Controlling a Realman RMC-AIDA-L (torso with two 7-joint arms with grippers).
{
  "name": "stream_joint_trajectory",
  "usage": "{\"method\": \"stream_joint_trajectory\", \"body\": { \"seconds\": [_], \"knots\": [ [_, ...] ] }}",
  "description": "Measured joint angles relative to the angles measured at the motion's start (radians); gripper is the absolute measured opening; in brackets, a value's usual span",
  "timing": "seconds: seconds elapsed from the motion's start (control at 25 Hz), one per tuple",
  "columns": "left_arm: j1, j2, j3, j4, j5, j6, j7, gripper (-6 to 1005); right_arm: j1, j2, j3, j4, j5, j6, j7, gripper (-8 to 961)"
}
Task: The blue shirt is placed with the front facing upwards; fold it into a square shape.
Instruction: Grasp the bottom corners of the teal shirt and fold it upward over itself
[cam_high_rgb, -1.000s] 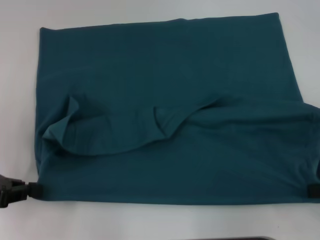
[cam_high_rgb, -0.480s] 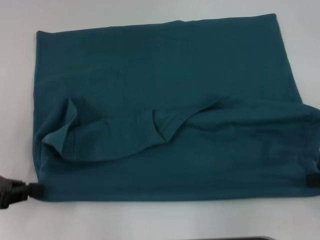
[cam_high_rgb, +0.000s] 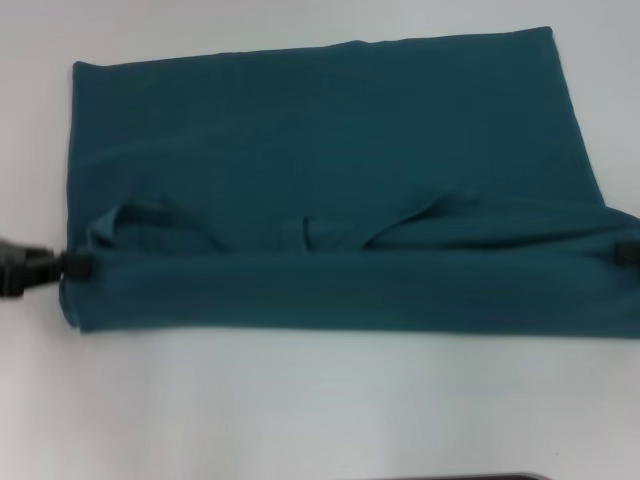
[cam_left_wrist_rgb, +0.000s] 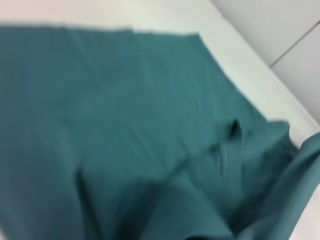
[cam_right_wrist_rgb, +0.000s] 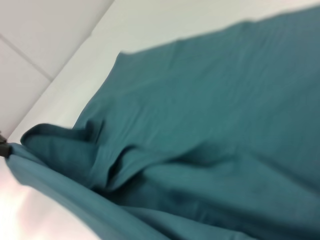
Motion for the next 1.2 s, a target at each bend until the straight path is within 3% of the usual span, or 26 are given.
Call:
{"method": "stream_joint_trajectory", "body": {
  "seconds": [0.2,0.6,0.8,1.0,1.2],
  "knots": [
    [-0.104,0.01,-0.036,0.005,-0.001,-0.038,-0.023,2,0.075,-0.014,0.019,0.006,0.003,0.057,0.042,46],
    [-0.273,0.013,-0.024,0.123,0.003,-0.297,-0.066,2,0.212,-0.004,0.004,0.074,0.026,0.314,0.066,46],
    [-0.3,0.004,0.052,0.174,0.001,-0.507,-0.106,2,0.269,0.003,-0.03,0.178,0.027,0.512,0.058,46],
    [-0.329,-0.007,0.074,0.231,-0.002,-0.677,-0.108,2,0.317,0.026,-0.084,0.235,0.029,0.695,0.054,47],
    [-0.347,-0.005,0.077,0.263,-0.002,-0.735,-0.104,2,0.354,0.041,-0.11,0.249,0.042,0.797,0.051,47]
  ]
}}
